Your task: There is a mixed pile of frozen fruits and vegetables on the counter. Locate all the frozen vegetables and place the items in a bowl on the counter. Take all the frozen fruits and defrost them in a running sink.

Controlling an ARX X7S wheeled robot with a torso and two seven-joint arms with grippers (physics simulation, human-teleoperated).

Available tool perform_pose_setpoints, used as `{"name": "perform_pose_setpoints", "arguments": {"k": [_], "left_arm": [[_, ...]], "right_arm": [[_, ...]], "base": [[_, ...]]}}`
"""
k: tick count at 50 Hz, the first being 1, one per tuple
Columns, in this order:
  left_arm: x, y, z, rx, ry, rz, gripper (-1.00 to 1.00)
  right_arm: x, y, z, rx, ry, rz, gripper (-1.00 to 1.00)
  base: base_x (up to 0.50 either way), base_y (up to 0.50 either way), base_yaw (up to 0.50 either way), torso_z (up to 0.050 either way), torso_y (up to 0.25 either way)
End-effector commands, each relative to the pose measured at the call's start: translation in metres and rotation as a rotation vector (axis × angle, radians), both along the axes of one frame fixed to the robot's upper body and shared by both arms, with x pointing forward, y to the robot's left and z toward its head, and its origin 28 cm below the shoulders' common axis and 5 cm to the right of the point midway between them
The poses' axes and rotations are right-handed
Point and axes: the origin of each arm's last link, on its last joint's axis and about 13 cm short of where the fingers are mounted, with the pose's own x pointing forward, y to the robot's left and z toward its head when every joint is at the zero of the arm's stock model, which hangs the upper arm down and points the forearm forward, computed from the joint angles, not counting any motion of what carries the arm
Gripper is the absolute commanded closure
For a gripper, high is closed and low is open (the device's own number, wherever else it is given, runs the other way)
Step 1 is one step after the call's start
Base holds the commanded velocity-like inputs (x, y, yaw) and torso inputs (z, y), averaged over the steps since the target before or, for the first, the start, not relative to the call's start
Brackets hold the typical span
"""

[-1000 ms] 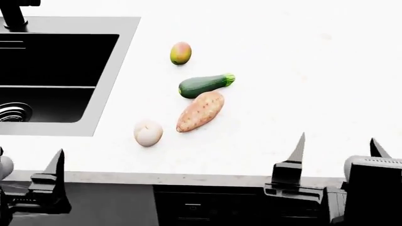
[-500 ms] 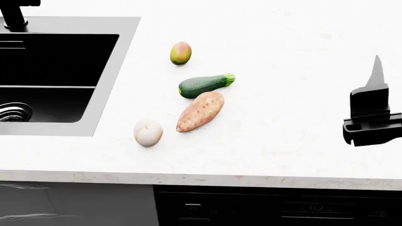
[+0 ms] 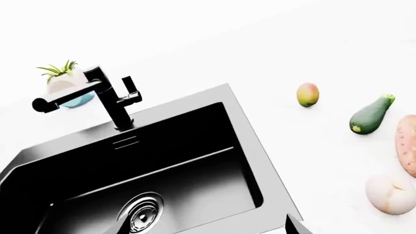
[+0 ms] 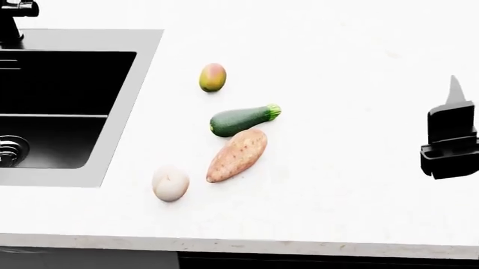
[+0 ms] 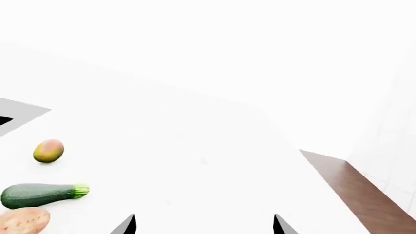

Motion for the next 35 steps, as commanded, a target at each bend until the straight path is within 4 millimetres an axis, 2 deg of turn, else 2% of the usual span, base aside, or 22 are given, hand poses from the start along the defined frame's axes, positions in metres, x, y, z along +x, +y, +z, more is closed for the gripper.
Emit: {"name": "perform_pose_setpoints", "arguments": {"k": [1, 5, 22, 29, 35], "left_arm": [[0.001, 0.005, 0.000, -0.017, 0.006, -0.012, -1.00], [0.002, 0.004, -0.005, -0.021, 0.017, -0.018, -1.00], [0.011, 0.000, 0.001, -0.025, 0.016, -0.027, -1.00], [0.017, 0.000, -0.010, -0.022, 0.050, -0.044, -1.00], [0.013, 0.000, -0.010, -0.027, 0.051, -0.045, -1.00]], "right_arm": [[0.002, 0.002, -0.002, 0.014, 0.019, 0.018, -1.00], [0.001, 0.001, -0.003, 0.017, 0.021, 0.015, -1.00], [0.002, -0.001, -0.009, 0.002, 0.038, 0.010, -1.00], [0.005, 0.003, -0.012, -0.006, 0.055, 0.021, -1.00], [0.005, 0.004, -0.012, -0.001, 0.059, 0.018, -1.00]], "base": [[0.20, 0.00, 0.00, 0.000, 0.000], [0.20, 0.00, 0.00, 0.000, 0.000], [0.20, 0.00, 0.00, 0.000, 0.000], [0.20, 0.00, 0.00, 0.000, 0.000], [0.20, 0.00, 0.00, 0.000, 0.000]]}}
